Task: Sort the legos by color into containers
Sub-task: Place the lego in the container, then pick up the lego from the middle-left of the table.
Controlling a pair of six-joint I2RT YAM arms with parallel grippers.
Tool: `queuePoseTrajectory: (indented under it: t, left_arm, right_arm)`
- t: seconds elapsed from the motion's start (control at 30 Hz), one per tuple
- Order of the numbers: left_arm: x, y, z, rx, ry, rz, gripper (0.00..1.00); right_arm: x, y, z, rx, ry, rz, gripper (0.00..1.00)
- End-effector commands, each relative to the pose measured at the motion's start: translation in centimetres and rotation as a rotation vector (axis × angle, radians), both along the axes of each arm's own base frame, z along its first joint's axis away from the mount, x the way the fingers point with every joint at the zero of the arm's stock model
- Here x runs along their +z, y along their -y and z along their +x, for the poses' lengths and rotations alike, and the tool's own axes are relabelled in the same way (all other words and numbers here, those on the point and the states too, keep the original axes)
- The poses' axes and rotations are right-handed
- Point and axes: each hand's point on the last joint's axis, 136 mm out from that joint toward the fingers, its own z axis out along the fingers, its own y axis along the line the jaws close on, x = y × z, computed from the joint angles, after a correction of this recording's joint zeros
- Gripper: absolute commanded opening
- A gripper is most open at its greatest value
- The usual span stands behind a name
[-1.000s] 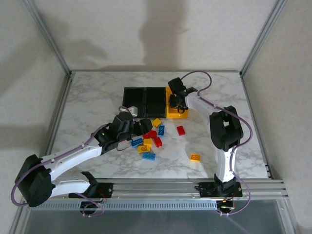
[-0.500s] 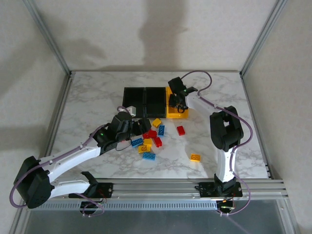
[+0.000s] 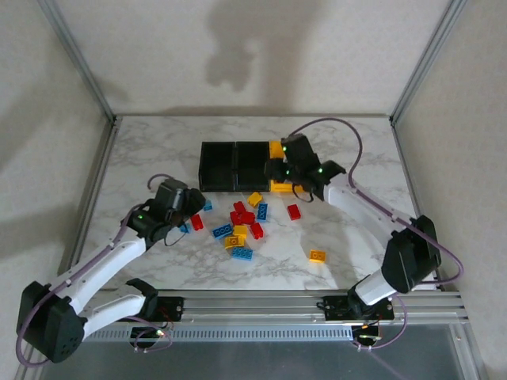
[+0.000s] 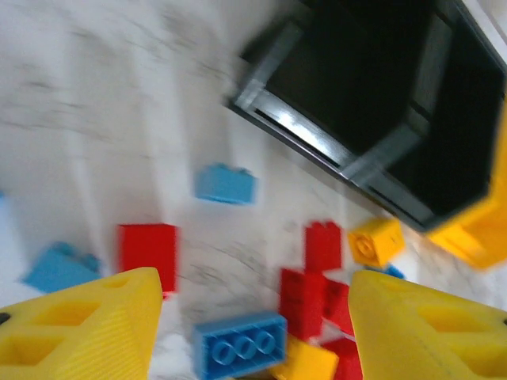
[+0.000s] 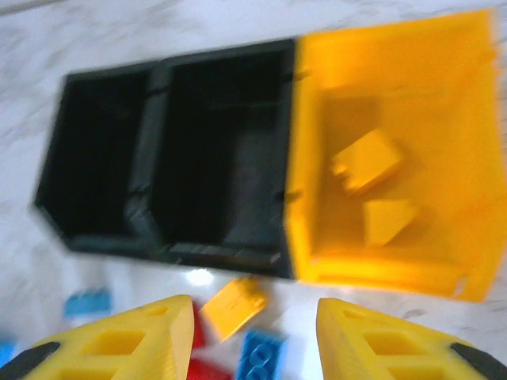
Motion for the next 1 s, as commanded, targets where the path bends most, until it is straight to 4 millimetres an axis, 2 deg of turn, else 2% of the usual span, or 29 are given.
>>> queuePoseTrajectory:
  t: [0.0, 0.2, 0.37, 0.6, 0.73, 0.97]
  left_arm:
    - [-2.5, -3.9, -1.6, 0.135, -0.108, 0.022, 0.64]
    - [-5.1, -7.6, -2.1, 0.274, -0.205, 0.025, 0.65]
    - [-7.3, -9.7, -2.9, 0.415, -0.295, -0.007, 0.69]
    - [-9.2, -10.7, -3.5, 0.491, -0.401, 0.011, 0.77]
    - [-9.8, -11.3, -3.3, 0.519, -0.405, 0.018, 0.82]
    - [-10.9, -12.0, -2.2, 0.536, -0.438, 0.041, 0.82]
  right_arm:
    - [0.7, -4.6, -4.6, 0.228, 0.042, 0.086, 0.45]
    - [0.0, -9.2, -10.3, 0.417, 0.057, 0.154, 0.46]
    - [-0.7, -11.6, -12.5, 0.467, 0.046, 0.132, 0.48]
    - [-1.1, -12.4, -12.9, 0.473, 0.034, 0.139, 0.48]
    - [-1.1, -12.4, -12.9, 0.472, 0.036, 0.144, 0.47]
    - [-1.5, -12.1, -12.7, 0.455, 0.037, 0.134, 0.47]
